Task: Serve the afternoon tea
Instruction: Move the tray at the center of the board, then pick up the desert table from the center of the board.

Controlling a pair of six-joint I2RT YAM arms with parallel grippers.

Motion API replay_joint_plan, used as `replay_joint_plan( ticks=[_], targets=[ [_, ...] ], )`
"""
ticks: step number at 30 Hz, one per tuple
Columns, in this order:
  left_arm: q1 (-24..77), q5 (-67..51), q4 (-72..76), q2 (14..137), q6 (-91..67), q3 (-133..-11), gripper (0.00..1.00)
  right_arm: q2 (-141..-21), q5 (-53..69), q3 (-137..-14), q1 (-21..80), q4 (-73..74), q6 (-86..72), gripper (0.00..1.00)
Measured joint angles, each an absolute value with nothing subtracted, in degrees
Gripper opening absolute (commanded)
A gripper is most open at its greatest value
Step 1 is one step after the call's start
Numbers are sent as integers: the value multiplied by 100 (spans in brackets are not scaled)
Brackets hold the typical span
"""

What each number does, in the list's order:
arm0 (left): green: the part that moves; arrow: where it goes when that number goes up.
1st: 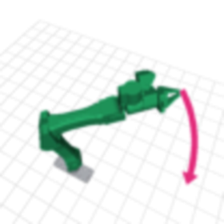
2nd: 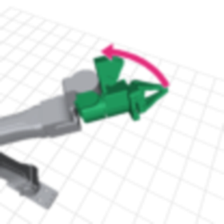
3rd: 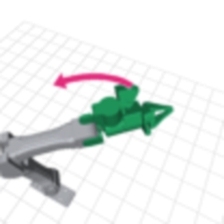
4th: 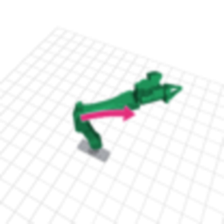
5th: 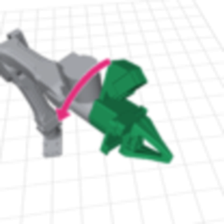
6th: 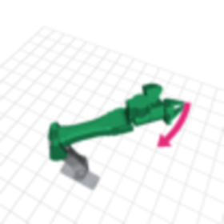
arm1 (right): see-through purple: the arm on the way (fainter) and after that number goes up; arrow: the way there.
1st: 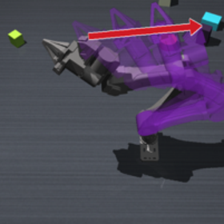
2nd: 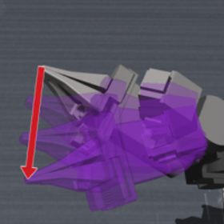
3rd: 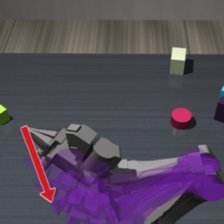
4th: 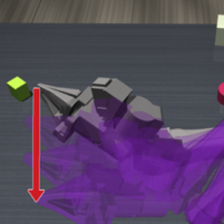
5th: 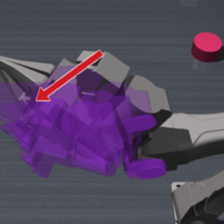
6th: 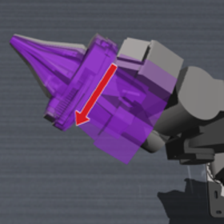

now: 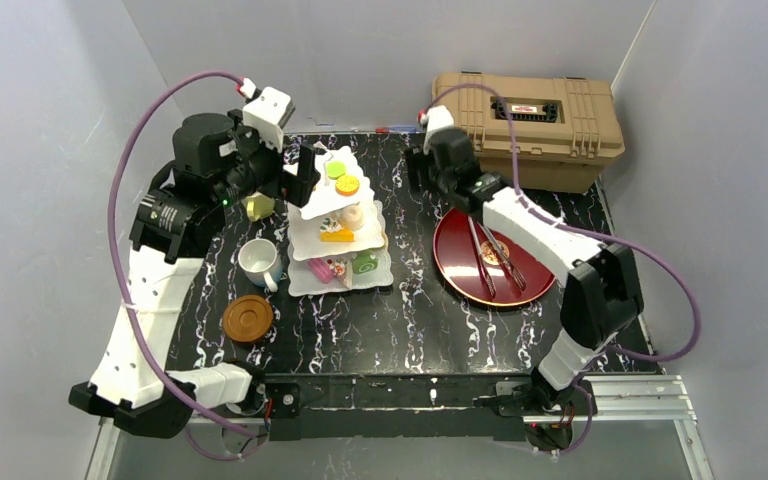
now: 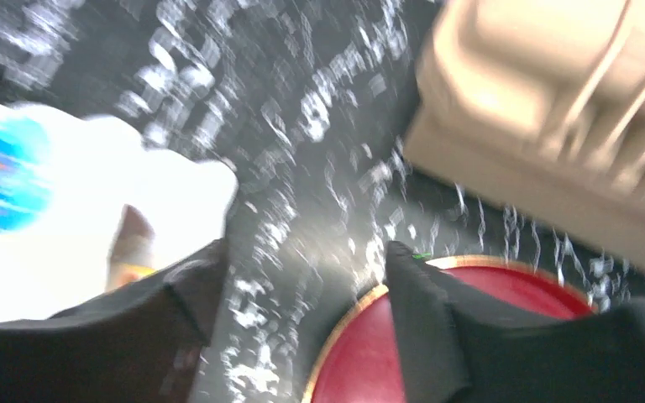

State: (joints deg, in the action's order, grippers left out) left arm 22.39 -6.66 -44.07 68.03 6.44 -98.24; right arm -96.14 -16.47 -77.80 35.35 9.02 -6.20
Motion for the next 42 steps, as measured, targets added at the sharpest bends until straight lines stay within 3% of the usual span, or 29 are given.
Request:
replay_joint_plan(
  ticks=[1, 2, 9, 14, 20, 27, 31, 36, 40, 42],
  targets=[
    [2176, -659, -4423, 6869, 663, -9913, 99, -9564, -1507, -8044, 3535, 969, -624, 96],
    [2082, -657, -4438, 6947, 690, -10029, 99, -9494, -1317, -8361, 3535, 1015, -633, 98],
    [690, -1004, -4381, 7413, 760, -10672, 99, -9011, -16, -9992, 3579, 967, -902, 98],
    [-215, -1385, -4381, 7297, 829, -10086, 99, -9233, 856, -10722, 3815, 768, -1192, 98],
    [-456, -1787, -4556, 7227, 875, -9682, 99, -10088, 1435, -11338, 4372, 998, -1216, 95],
    [-480, -2112, -4678, 7133, 873, -9677, 99, -10785, 1562, -11583, 4772, 1479, -1011, 74],
    [-495, -2163, -4703, 7129, 880, -9677, 99, -10840, 1555, -11607, 4797, 1562, -888, 52],
    [-515, -2174, -4724, 7129, 891, -9679, 99, -10842, 1492, -11627, 4825, 1577, -674, 33],
    [-515, -2196, -4724, 7124, 884, -9679, 99, -10842, 1411, -11627, 4853, 1573, -449, 1],
    [-515, -2204, -4724, 7118, 873, -9679, 99, -10842, 1382, -11627, 4858, 1564, -336, 1]
  ],
)
